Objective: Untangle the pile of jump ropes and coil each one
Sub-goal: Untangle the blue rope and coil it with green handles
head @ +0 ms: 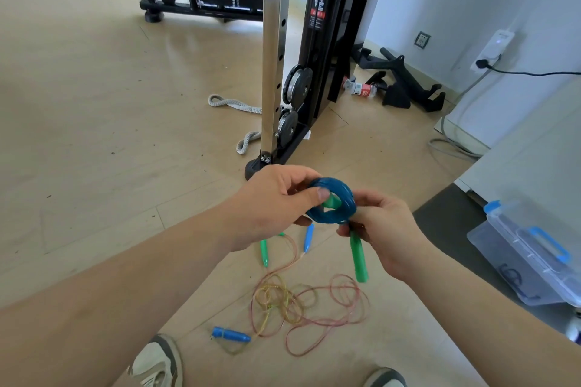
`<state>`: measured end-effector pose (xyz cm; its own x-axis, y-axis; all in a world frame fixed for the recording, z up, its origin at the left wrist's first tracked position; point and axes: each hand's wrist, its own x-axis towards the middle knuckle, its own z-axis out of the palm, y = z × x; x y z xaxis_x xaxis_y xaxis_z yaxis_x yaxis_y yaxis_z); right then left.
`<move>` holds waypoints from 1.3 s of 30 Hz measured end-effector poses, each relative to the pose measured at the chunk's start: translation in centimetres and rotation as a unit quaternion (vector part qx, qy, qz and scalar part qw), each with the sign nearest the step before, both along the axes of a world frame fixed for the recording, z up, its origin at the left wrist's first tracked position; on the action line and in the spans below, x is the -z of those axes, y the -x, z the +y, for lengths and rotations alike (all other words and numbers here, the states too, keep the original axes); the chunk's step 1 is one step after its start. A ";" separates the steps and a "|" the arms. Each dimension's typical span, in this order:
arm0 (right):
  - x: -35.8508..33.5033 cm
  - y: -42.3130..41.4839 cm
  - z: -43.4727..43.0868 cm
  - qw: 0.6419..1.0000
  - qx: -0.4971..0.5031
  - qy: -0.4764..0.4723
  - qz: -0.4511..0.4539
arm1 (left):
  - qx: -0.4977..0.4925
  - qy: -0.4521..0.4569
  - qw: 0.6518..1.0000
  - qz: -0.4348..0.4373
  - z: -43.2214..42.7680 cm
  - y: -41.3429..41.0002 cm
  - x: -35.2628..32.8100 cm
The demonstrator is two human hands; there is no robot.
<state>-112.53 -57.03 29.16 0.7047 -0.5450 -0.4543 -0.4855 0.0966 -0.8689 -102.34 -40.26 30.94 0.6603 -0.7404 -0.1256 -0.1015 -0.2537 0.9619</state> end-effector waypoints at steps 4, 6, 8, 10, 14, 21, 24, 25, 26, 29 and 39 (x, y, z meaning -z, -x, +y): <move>0.5 0.7 -1.0 0.996 0.033 -0.083 -0.026 | 0.032 0.012 0.999 0.015 0.1 0.2 -0.2; 0.9 0.6 -1.2 0.992 0.054 -0.103 -0.043 | 0.059 0.025 0.997 0.046 0.1 0.6 -0.2; 1.1 0.4 -1.3 0.990 0.073 -0.108 -0.056 | 0.073 0.032 0.995 0.065 0.0 0.7 -0.2; 1.2 0.3 -1.5 0.989 0.078 -0.107 -0.065 | 0.077 0.032 0.993 0.089 -0.2 0.7 -0.1; 0.5 0.4 -0.9 0.990 0.037 -0.104 -0.084 | 0.076 0.001 0.995 0.063 -0.3 0.7 0.5; -0.2 0.2 -0.3 0.979 -0.055 -0.127 -0.151 | -0.017 0.016 0.997 -0.074 -0.6 0.1 1.4; -0.1 0.4 0.4 0.979 -0.119 -0.053 -0.159 | -0.024 0.043 0.995 -0.084 -0.9 0.2 1.8; 0.0 0.5 0.8 0.980 -0.136 -0.007 -0.145 | -0.024 0.045 0.994 -0.095 -0.9 0.2 1.8; 0.1 0.5 1.1 0.981 -0.139 0.043 -0.128 | -0.025 0.042 0.993 -0.110 -1.0 0.2 2.0; -0.2 0.3 0.9 0.981 -0.077 0.160 -0.073 | -0.034 0.025 0.987 -0.157 -1.1 -0.3 2.4; -0.1 0.3 1.3 0.982 -0.161 0.100 0.013 | -0.077 -0.025 0.981 -0.177 -1.0 -1.2 3.2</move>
<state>-112.87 -55.76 29.31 0.8446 -0.3759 -0.3812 -0.4852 -0.2366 -0.8418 -101.12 -41.28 27.76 0.7731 -0.6267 0.0976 -0.3834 -0.3391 0.8591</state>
